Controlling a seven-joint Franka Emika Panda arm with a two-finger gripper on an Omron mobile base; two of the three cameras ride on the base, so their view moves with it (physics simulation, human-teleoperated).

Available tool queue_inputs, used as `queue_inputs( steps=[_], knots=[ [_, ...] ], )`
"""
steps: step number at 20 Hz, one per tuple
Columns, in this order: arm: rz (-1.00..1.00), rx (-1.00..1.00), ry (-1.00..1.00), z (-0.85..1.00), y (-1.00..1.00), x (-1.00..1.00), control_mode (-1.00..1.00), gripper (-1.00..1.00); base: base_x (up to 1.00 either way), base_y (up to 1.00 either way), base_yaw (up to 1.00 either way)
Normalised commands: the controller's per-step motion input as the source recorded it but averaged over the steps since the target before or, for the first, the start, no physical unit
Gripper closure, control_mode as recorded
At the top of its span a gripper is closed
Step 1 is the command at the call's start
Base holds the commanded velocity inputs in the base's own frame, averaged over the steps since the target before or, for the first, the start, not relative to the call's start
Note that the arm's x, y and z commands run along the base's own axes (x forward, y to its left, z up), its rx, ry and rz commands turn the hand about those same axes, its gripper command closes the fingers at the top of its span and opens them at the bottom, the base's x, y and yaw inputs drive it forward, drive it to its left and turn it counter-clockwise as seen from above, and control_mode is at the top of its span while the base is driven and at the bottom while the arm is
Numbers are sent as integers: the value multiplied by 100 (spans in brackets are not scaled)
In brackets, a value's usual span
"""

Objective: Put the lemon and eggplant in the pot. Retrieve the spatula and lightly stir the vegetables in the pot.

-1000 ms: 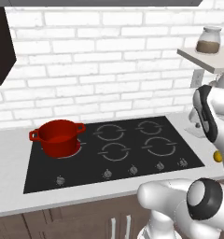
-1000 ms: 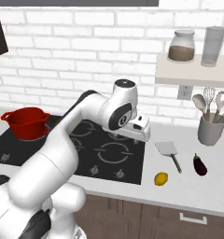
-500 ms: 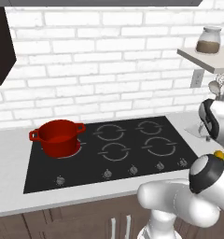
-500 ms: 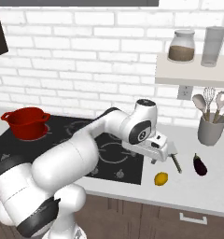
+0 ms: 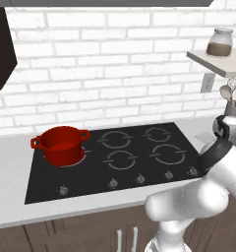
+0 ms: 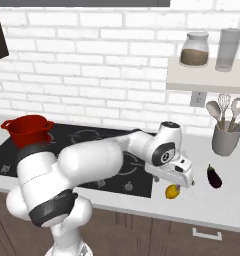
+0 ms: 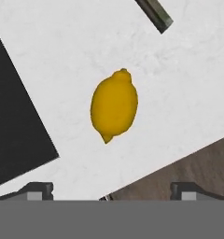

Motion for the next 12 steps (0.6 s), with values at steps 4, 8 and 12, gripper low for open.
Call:
queue_inputs(
  steps=[4, 8, 12],
  knots=[
    [-3, 0, 7, -41, -22, 27, -100, -100, 0, 0, 0],
    [-3, 0, 5, -37, -19, 31, -100, -100, 0, 0, 0],
    [-3, 0, 4, -38, -23, 27, -100, -100, 0, 0, 0]
  ],
)
